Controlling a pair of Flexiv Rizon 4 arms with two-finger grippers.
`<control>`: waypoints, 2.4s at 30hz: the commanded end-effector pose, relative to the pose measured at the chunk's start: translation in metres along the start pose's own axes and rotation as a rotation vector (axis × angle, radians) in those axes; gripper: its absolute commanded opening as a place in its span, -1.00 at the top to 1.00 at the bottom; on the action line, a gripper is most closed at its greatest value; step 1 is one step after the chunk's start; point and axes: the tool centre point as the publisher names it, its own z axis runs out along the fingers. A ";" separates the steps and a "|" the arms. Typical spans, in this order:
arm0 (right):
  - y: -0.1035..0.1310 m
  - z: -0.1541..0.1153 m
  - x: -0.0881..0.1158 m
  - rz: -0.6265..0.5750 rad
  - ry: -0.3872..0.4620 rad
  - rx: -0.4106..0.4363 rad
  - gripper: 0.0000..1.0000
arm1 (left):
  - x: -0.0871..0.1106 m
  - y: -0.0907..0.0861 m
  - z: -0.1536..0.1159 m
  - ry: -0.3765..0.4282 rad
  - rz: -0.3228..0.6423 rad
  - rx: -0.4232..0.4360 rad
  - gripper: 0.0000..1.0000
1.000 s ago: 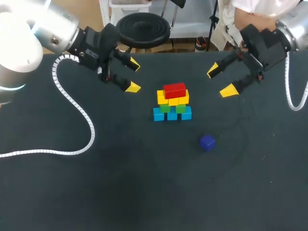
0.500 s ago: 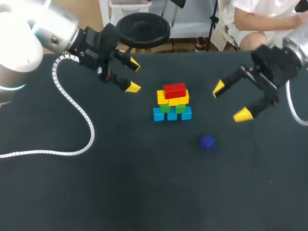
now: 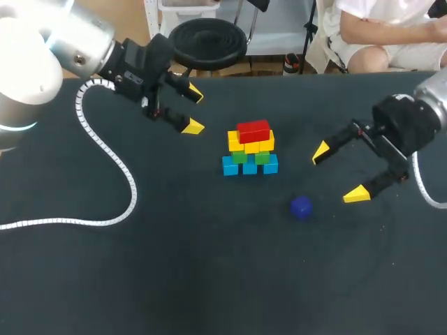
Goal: Place the blue cubes, place green cubes on the blue cubes, place the yellow cubes on the green cubes, then place the red cubes on the yellow cubes, and place purple cube on the red cubes.
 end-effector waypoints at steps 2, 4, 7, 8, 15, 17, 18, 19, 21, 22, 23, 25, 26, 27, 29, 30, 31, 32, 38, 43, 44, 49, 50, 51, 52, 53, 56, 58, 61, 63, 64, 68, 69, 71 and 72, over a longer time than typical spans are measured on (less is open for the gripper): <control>-0.001 0.000 0.000 0.000 -0.001 -0.001 -1.00 | 0.001 0.000 0.000 -0.002 0.002 -0.001 -1.00; -0.001 0.000 0.000 0.000 -0.001 -0.001 -1.00 | 0.001 0.000 0.000 -0.002 0.002 -0.001 -1.00; -0.013 0.012 -0.004 0.079 0.146 -0.045 -1.00 | 0.001 0.000 0.000 -0.002 0.002 -0.001 -1.00; -0.014 0.015 -0.003 0.126 0.192 -0.042 -1.00 | 0.001 0.000 0.000 -0.002 0.002 -0.001 -1.00; -0.001 0.029 0.013 0.235 0.227 -0.052 -1.00 | 0.001 0.000 0.000 -0.002 0.002 -0.001 -1.00; 0.003 0.034 0.018 0.266 0.270 -0.071 -1.00 | 0.001 0.000 0.000 -0.002 0.002 -0.001 -1.00; 0.005 0.037 0.021 0.266 0.292 -0.081 -1.00 | 0.001 0.000 0.000 -0.002 0.002 -0.001 -1.00; 0.007 0.039 0.023 0.268 0.318 -0.092 -1.00 | 0.001 0.000 0.000 -0.002 0.002 -0.001 -1.00; 0.010 0.042 0.027 0.220 0.362 -0.109 -1.00 | 0.001 0.000 0.000 -0.002 0.002 -0.001 -1.00; 0.011 0.042 0.031 0.190 0.366 -0.112 -1.00 | 0.001 0.000 0.000 -0.002 0.002 -0.001 -1.00; 0.011 0.042 0.034 0.179 0.375 -0.114 -1.00 | 0.001 0.000 0.000 -0.002 0.002 -0.001 -1.00; 0.009 0.042 0.039 0.145 0.377 -0.114 -1.00 | 0.001 0.000 0.000 -0.002 0.002 -0.001 -1.00; 0.007 0.042 0.040 0.126 0.387 -0.115 -1.00 | 0.001 0.000 0.000 -0.002 0.002 -0.001 -1.00; 0.005 0.043 0.041 0.118 0.394 -0.117 -1.00 | 0.001 0.000 0.000 -0.002 0.002 -0.001 -1.00; 0.000 0.043 0.043 0.107 0.396 -0.117 -1.00 | 0.001 0.000 0.000 -0.002 0.002 -0.001 -1.00; -0.002 0.043 0.047 0.108 0.395 -0.115 -1.00 | 0.001 0.000 0.000 -0.002 0.002 -0.001 -1.00; -0.004 0.043 0.049 0.106 0.385 -0.114 -1.00 | 0.001 0.000 0.000 -0.002 0.002 -0.001 -1.00; -0.006 0.043 0.052 0.107 0.381 -0.116 -1.00 | 0.001 0.000 0.000 -0.002 0.002 -0.001 -1.00; -0.011 0.046 0.063 0.124 0.369 -0.116 -1.00 | 0.001 0.000 0.000 -0.002 0.002 -0.001 -1.00; -0.010 0.047 0.074 0.131 0.357 -0.118 -1.00 | 0.001 0.000 0.000 -0.002 0.002 -0.001 -1.00; -0.010 0.047 0.075 0.134 0.355 -0.116 -1.00 | 0.001 0.000 0.000 -0.002 0.002 -0.001 -1.00; -0.012 0.048 0.080 0.136 0.353 -0.113 -1.00 | 0.001 0.000 0.000 -0.002 0.002 -0.001 -1.00; -0.012 0.048 0.080 0.136 0.354 -0.113 -1.00 | 0.001 0.000 0.000 -0.002 0.002 -0.001 -1.00; -0.013 0.048 0.081 0.137 0.355 -0.112 -1.00 | 0.001 0.000 0.000 -0.002 0.002 -0.001 -1.00; -0.013 0.048 0.081 0.135 0.357 -0.107 -1.00 | 0.001 0.000 0.000 -0.002 0.002 -0.001 -1.00; -0.014 0.048 0.081 0.133 0.357 -0.106 -1.00 | 0.001 0.000 0.000 -0.002 0.002 -0.001 -1.00; -0.017 0.048 0.081 0.133 0.368 -0.100 -1.00 | 0.001 0.000 0.000 -0.002 0.002 -0.001 -1.00; -0.019 0.049 0.082 0.140 0.376 -0.099 -1.00 | 0.001 0.000 0.000 -0.002 0.002 -0.001 -1.00; -0.020 0.049 0.084 0.145 0.377 -0.082 -1.00 | 0.001 0.000 0.000 -0.002 0.002 -0.001 -1.00; -0.019 0.048 0.081 0.137 0.380 -0.066 -1.00 | 0.001 0.000 0.000 -0.002 0.002 -0.001 -1.00; -0.019 0.047 0.080 0.132 0.379 -0.058 -1.00 | 0.001 0.000 0.000 -0.002 0.002 -0.001 -1.00; -0.017 0.042 0.073 0.110 0.372 -0.041 -1.00 | 0.001 0.000 0.000 -0.002 0.002 -0.001 -1.00; -0.017 0.041 0.072 0.109 0.373 -0.041 -1.00 | 0.001 0.000 0.000 -0.002 0.002 -0.001 -1.00; -0.018 0.040 0.072 0.110 0.376 -0.039 -1.00 | 0.001 0.000 0.000 -0.002 0.002 -0.001 -1.00; -0.019 0.039 0.073 0.113 0.378 -0.038 -1.00 | 0.001 0.000 0.000 -0.002 0.002 -0.001 -1.00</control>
